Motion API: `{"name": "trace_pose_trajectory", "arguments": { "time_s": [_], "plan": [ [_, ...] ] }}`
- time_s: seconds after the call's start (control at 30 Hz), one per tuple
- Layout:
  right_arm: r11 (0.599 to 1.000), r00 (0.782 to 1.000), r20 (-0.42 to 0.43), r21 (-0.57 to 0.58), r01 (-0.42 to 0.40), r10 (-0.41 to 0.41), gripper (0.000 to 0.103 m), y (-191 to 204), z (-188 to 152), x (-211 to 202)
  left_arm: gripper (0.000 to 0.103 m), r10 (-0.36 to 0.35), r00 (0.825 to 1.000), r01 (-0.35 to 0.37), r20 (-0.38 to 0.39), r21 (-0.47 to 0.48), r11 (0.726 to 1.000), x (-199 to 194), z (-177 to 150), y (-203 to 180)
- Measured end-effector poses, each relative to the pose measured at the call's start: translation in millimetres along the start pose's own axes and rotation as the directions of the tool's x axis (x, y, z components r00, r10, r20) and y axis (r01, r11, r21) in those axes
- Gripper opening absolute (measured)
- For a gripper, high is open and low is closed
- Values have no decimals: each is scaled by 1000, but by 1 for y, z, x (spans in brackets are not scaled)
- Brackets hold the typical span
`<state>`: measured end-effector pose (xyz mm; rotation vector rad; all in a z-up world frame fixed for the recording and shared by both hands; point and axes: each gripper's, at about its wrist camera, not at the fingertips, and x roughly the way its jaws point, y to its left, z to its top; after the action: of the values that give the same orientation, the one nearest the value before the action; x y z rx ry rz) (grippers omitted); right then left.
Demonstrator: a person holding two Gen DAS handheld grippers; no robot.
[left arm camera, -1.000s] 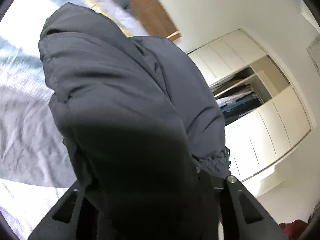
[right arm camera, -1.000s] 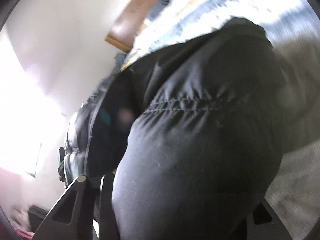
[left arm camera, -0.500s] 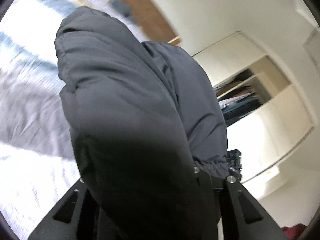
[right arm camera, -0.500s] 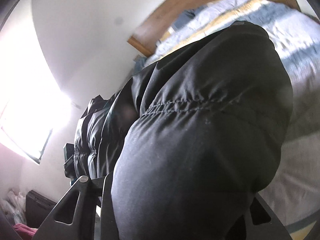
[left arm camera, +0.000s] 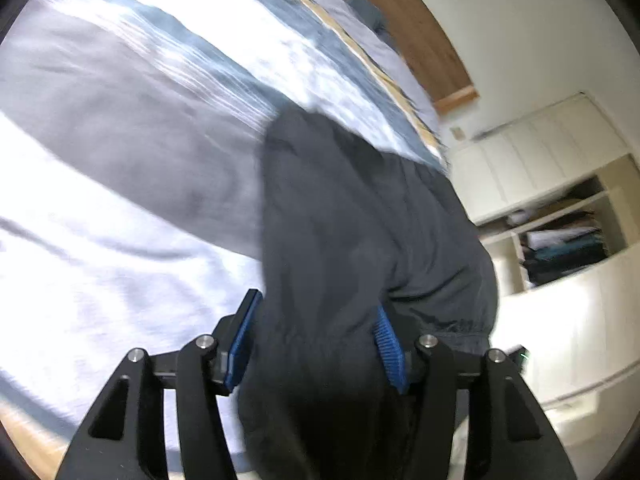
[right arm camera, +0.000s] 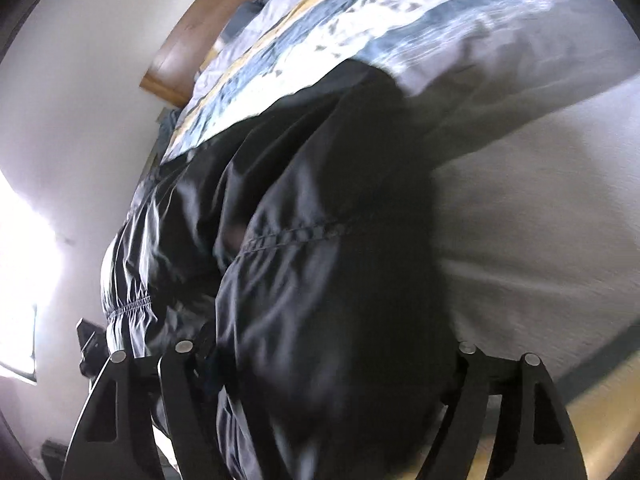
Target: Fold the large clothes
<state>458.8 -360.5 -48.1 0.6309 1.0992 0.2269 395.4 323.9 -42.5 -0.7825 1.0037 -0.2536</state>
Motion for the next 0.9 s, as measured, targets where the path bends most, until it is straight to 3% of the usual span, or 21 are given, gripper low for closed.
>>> {"name": "trace_pose_trajectory", "arguments": {
  "time_s": [0.17, 0.3, 0.37, 0.47, 0.6, 0.7, 0.9],
  "plan": [
    [996, 994, 60, -12, 93, -92, 89, 3, -23, -51, 53, 85, 991, -82, 103, -37, 996, -66, -10, 9],
    [989, 988, 94, -71, 128, -121, 89, 12, -64, -100, 53, 149, 977, -150, 153, -3, 989, -105, -48, -16],
    [987, 987, 111, -104, 124, -113, 89, 8, -80, -119, 53, 175, 969, -182, 173, 30, 983, -111, -71, -37],
    [983, 986, 136, -148, 111, -91, 91, 34, -98, -125, 53, 193, 962, -213, 195, 84, 974, -121, -97, -67],
    [966, 979, 181, -219, 134, -95, 96, 66, -148, -148, 54, 211, 944, -260, 255, 175, 950, -145, -149, -108],
    [949, 972, 205, -268, 165, -111, 97, 82, -179, -155, 67, 209, 933, -279, 294, 217, 936, -156, -182, -128],
    [912, 953, 271, -345, 224, -132, 103, 111, -239, -173, 70, 240, 899, -353, 366, 284, 891, -166, -252, -162]
  ]
}}
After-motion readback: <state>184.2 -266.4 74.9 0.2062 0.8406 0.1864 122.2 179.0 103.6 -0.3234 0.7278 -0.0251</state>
